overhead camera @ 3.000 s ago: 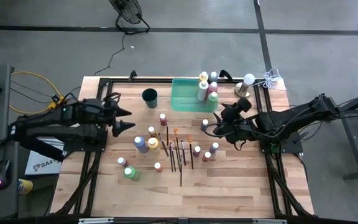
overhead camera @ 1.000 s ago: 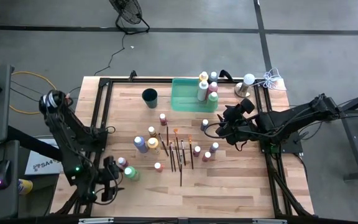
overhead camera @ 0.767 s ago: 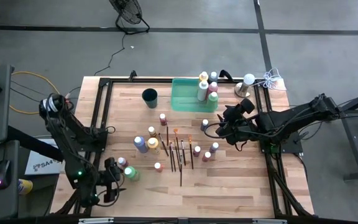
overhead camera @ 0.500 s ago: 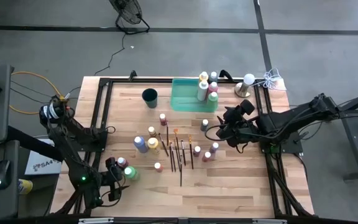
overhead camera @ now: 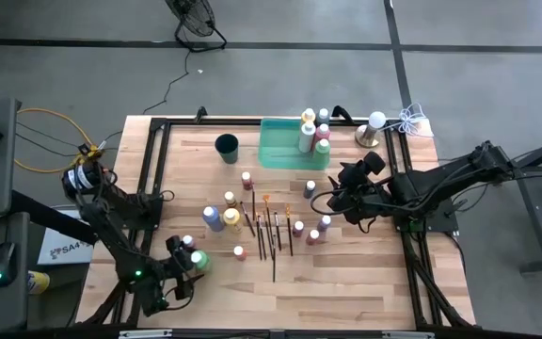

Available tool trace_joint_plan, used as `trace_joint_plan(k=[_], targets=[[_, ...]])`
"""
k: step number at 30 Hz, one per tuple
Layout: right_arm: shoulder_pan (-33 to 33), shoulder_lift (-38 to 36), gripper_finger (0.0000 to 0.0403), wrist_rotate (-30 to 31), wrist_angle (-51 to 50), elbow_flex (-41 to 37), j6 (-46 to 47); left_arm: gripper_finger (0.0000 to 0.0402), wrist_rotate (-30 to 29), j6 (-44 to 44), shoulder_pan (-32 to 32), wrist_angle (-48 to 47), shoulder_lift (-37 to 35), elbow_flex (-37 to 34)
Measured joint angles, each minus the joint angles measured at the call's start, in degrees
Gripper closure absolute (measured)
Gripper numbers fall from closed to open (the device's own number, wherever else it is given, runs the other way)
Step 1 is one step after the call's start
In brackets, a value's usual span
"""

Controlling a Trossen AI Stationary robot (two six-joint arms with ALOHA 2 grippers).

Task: Pick & Place Paint Supplies
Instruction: Put the large green paint bottle into the green bin

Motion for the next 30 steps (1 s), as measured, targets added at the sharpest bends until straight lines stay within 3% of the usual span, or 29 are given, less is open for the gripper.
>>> trace_joint_plan(k=[9, 26, 30], targets=[[0.00, 0.00, 0.0168, -0.01, 0.00, 0.00, 0.00, 0.0036, 3.43, 7.68, 4.84, 5.98, 0.81, 0.00], [0.00, 0.02, 0.0168, -0.04, 0.00, 0.00, 0.00, 0.0037, -5.29, 8.52, 4.77, 7.50, 0.81, 0.00], [0.00, 0.02, 0.0168, -0.06, 0.00, 0.00, 0.00, 0.0053, -7.36, 8.52, 5.15, 7.59, 0.81, 0.00]])
